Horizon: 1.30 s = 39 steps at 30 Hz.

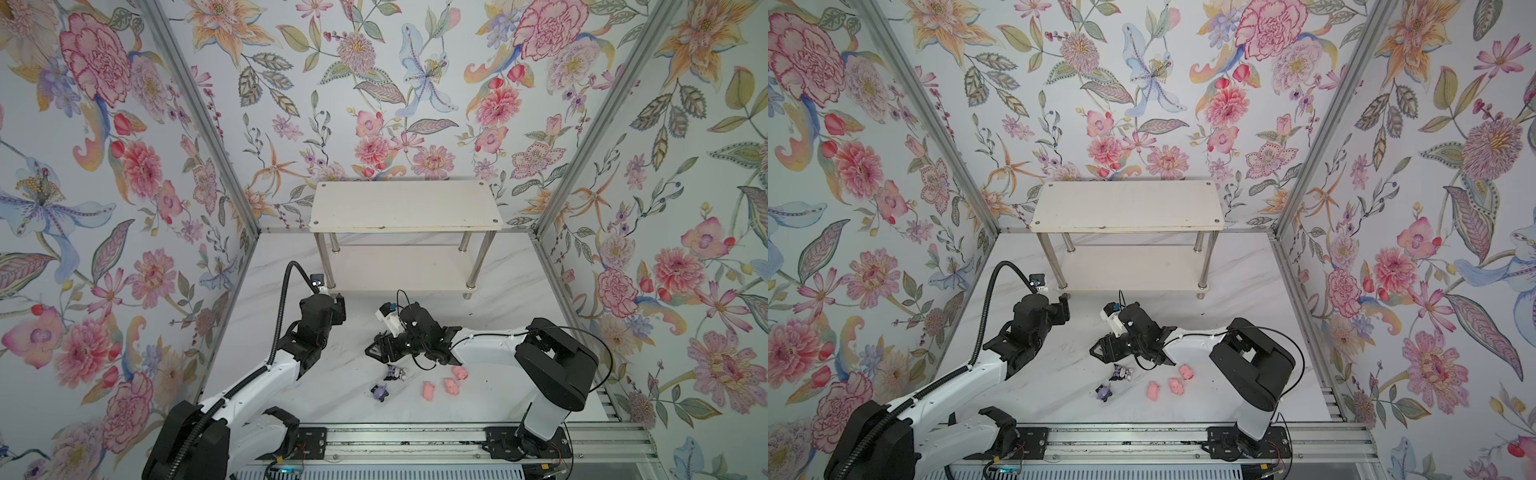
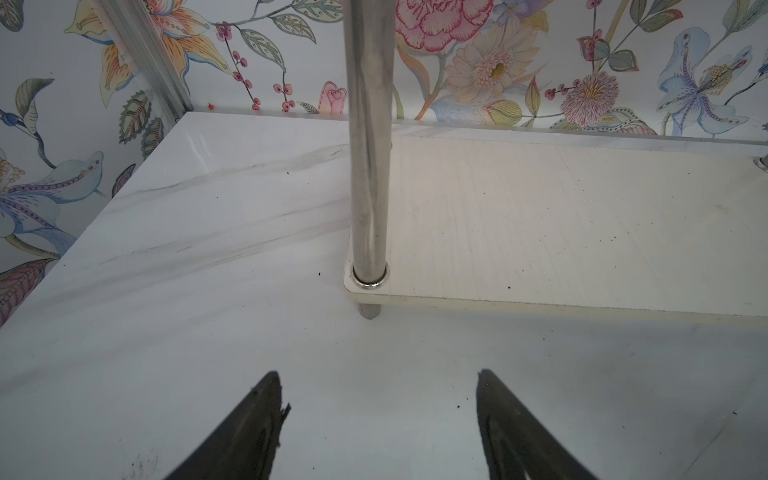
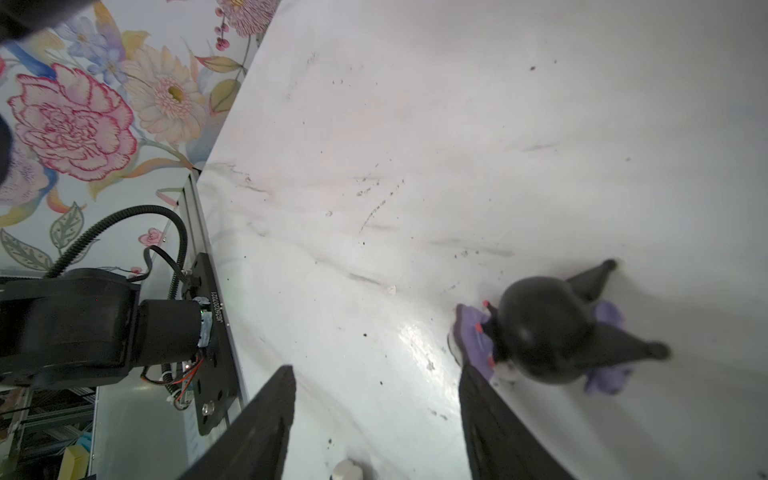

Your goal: Place and organize the plastic toys onto the shelf

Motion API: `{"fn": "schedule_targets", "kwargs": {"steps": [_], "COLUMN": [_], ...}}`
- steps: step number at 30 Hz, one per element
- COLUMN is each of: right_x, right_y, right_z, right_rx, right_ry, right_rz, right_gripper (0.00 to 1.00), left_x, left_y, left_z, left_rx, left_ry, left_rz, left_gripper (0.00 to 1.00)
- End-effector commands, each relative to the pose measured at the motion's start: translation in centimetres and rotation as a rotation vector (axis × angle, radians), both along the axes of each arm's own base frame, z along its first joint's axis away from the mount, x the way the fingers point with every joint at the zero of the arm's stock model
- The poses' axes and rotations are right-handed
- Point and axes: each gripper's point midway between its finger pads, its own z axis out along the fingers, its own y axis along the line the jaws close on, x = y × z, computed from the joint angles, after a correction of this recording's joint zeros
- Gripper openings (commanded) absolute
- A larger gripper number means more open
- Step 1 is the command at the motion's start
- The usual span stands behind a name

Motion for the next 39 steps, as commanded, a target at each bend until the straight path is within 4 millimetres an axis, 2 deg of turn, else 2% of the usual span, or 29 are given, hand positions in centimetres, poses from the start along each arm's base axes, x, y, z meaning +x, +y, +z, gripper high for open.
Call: {"fn": "schedule_targets", "kwargs": {"steps": [1,4,7,9,11,14,17,19,21,26,27,29,33,37,39], "right_x": [1.8,3.2,4.1,4.4,4.6,4.8,4.8,4.8,4.8,4.7,4.7,4.7,4.7,5.0,5.1], "right_y": [-2.3,-5.5,-8.5,-9.7,-10.5,-11.0,-11.1,-10.9,-10.7,-10.3,-10.3,-10.3,-10.4,-10.6,-10.4], "right_z": [2.3,2.4,1.8,1.6,1.5,1.1,0.5,0.2,-0.2,-0.7,-0.7,-0.7,-0.7,0.0,1.1], "right_rx": [0.048,0.006,-0.08,-0.129,-0.158,-0.172,-0.181,-0.185,-0.184,-0.177,-0.177,-0.173,-0.179,-0.18,-0.166], "right_ry": [-0.039,-0.059,-0.075,-0.092,-0.096,-0.087,-0.07,-0.058,-0.041,-0.025,-0.023,-0.022,-0.026,-0.047,-0.075], "right_rz": [-0.057,-0.14,-0.2,-0.218,-0.227,-0.239,-0.242,-0.234,-0.224,-0.218,-0.219,-0.22,-0.22,-0.216,-0.194], "right_gripper": [0.64,0.61,0.48,0.4,0.38,0.38,0.39,0.39,0.39,0.4,0.4,0.4,0.4,0.41,0.41], "left_x": [0.1,-0.8,-2.4,-3.4,-4.5,-6.2,-7.8,-8.5,-8.9,-8.9,-8.9,-9.1,-9.0,-8.2,-7.7], "left_y": [-1.5,-3.8,-7.5,-9.7,-11.4,-13.1,-14.7,-15.4,-15.9,-16.1,-16.3,-16.3,-16.9,-18.0,-18.9], "left_z": [-0.1,-1.8,-3.3,-4.2,-5.4,-7.2,-9.0,-10.3,-11.5,-13.4,-13.4,-14.9,-15.0,-13.2,-11.2], "left_rx": [-0.006,-0.009,0.022,0.041,0.051,0.076,0.115,0.142,0.145,0.17,0.164,0.179,0.17,0.135,0.086], "left_ry": [0.025,0.079,0.128,0.166,0.221,0.286,0.34,0.381,0.418,0.467,0.465,0.502,0.512,0.478,0.445], "left_rz": [-0.064,-0.152,-0.277,-0.36,-0.434,-0.509,-0.57,-0.598,-0.619,-0.626,-0.629,-0.635,-0.646,-0.668,-0.697], "left_gripper": [0.71,0.68,0.68,0.72,0.77,0.84,0.87,0.85,0.78,0.75,0.72,0.63,0.32,0.19,0.15]}}
